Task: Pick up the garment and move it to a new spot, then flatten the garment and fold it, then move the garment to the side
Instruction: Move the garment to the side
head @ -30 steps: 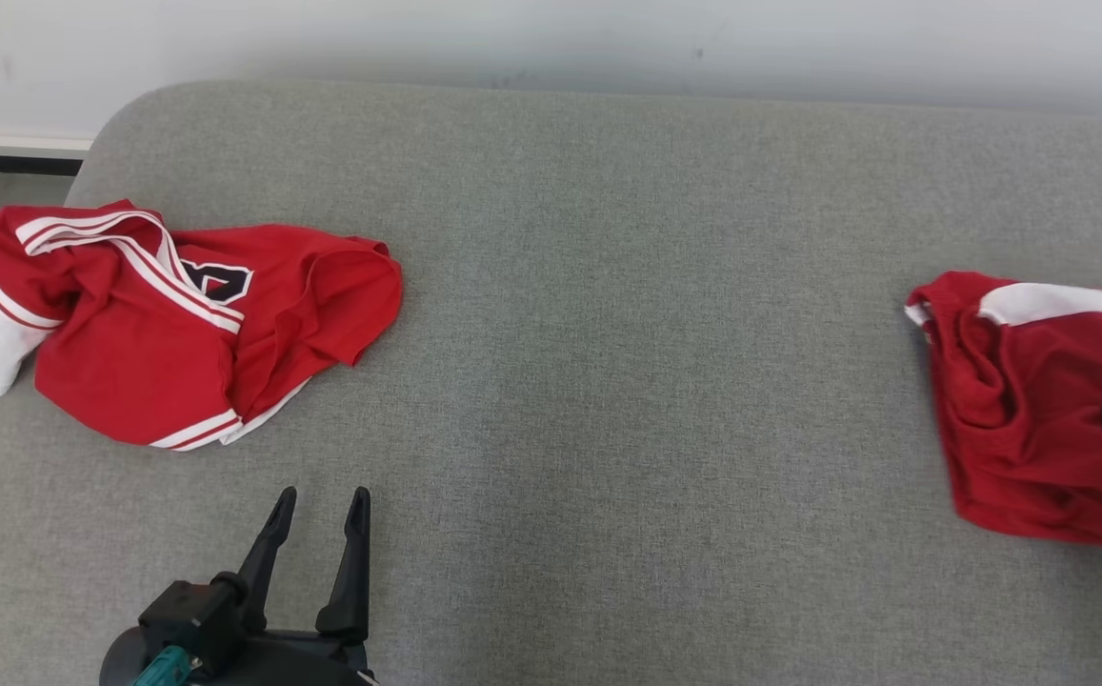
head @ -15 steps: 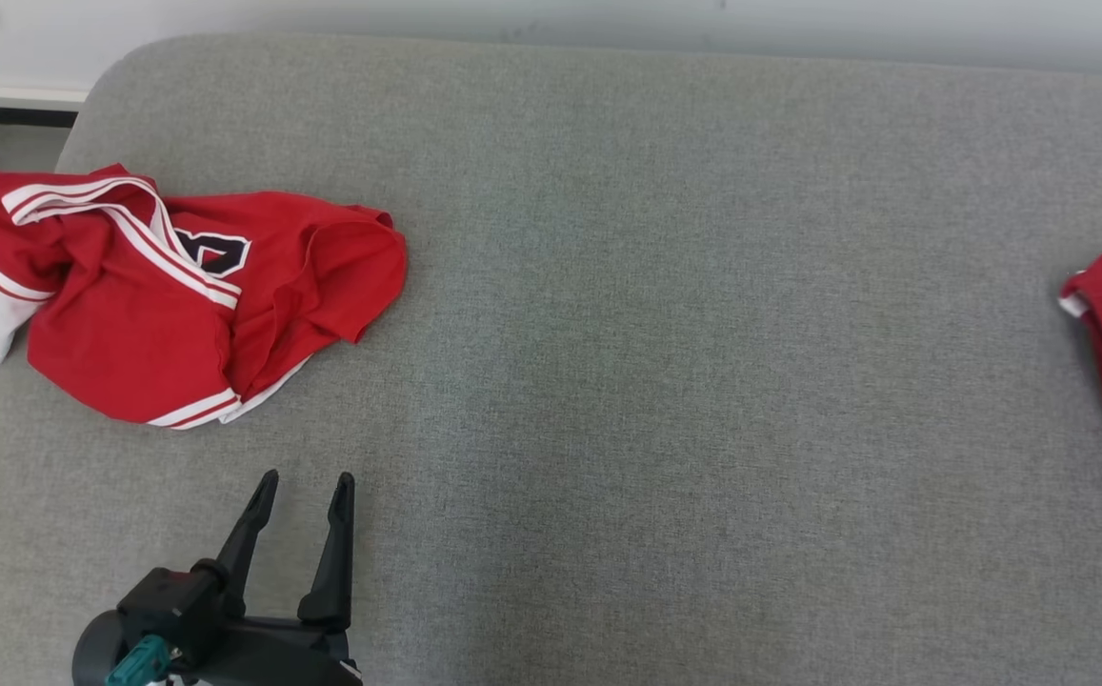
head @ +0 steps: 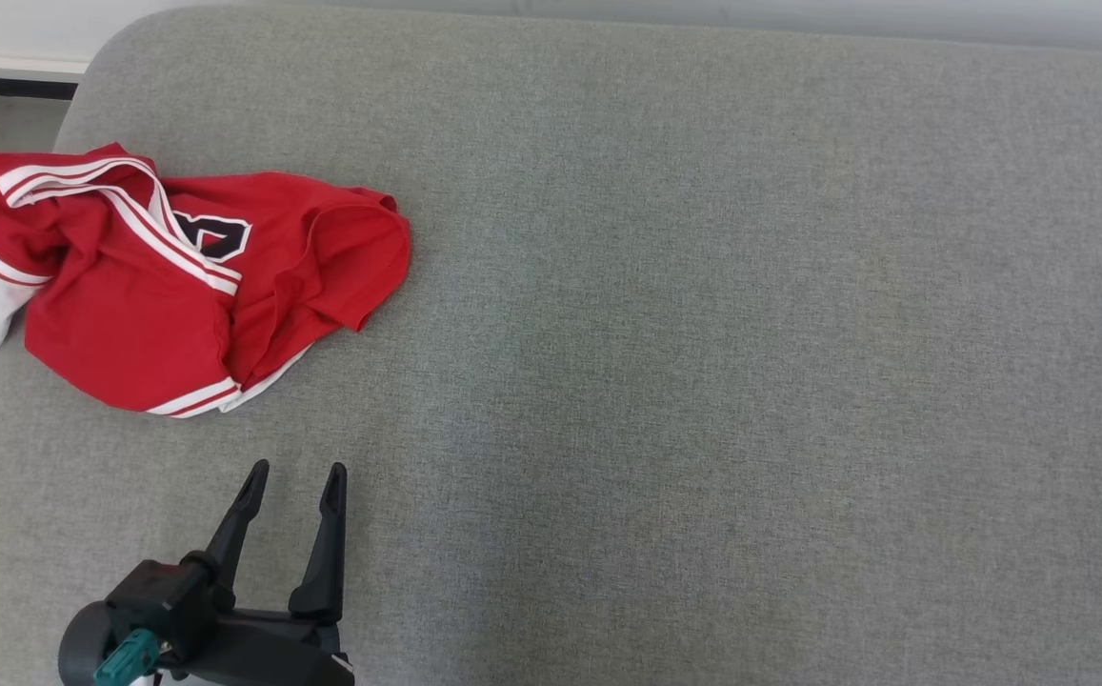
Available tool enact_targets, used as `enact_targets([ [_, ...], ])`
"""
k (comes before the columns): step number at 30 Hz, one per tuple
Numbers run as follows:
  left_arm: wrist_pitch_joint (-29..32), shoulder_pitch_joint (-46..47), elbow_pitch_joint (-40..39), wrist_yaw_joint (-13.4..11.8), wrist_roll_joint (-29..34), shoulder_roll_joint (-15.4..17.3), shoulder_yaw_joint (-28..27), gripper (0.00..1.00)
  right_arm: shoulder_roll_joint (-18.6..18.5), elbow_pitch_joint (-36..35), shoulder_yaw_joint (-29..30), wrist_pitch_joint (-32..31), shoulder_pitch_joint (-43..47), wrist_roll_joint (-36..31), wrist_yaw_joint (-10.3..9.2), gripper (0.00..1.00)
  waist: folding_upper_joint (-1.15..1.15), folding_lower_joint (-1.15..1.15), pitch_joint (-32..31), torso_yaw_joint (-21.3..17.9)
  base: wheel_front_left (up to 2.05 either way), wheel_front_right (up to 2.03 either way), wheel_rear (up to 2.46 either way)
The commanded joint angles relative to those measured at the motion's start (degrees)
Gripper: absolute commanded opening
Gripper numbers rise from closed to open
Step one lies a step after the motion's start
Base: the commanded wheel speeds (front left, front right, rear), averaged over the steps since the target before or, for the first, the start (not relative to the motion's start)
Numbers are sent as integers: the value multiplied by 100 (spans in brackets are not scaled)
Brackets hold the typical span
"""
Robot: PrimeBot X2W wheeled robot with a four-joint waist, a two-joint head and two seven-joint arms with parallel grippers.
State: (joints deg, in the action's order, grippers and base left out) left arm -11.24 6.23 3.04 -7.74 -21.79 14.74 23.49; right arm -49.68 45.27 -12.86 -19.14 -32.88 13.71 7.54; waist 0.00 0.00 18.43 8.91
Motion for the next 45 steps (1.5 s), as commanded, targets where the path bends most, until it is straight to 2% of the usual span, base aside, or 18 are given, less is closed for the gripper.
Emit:
enact_targets([
  [1, 8, 67, -23, -26, 26, 57, -18, 100, 50, 20, 80, 143, -74, -119, -8, 100, 0, 0, 5, -12, 0, 0, 0],
  [6, 34, 83, -10, -36, 14, 56, 16, 100, 239, -42, 252, 648, -182, -480, -8, 100, 0, 0, -28, -30, 0, 0, 0],
  [12, -17, 99, 59, -54, -16, 11, 45, 100, 700, -150, 698, 1190, -314, -828, -8, 100, 0, 0, -147, -16, 0, 0, 0],
  [17, -82, 49, 111, -72, -75, -36, 28, 100, 1311, -463, 1281, 1798, -277, -1005, -8, 100, 0, 0, -306, -37, 0, 0, 0],
  [21, -147, -1, 142, -72, -247, -128, -51, 100, 1875, -662, 2066, 2217, -102, -935, -8, 100, 0, 0, -498, -43, 0, 0, 0],
  [28, -254, 14, 203, -110, -380, -237, -195, 100, 2854, -1068, 2734, 2557, 194, -867, -8, 100, 0, 0, -907, -82, 0, 0, 0],
  [36, -219, 18, 374, -121, -480, -229, -256, 100, 3995, -2050, 2917, 2383, 903, -643, -8, 100, 0, 0, -1348, -196, 0, 0, 0],
  [39, -141, 91, 424, -126, -525, -203, -286, 100, 4221, -2437, 2694, 2287, 1203, -503, -8, 100, 0, 0, -1457, -272, 0, 0, 0],
  [45, -41, 126, 544, -125, -658, -196, -341, 100, 4432, -2924, 2382, 2315, 1630, -332, -8, 100, 0, 0, -1613, -460, 0, 0, 0],
])
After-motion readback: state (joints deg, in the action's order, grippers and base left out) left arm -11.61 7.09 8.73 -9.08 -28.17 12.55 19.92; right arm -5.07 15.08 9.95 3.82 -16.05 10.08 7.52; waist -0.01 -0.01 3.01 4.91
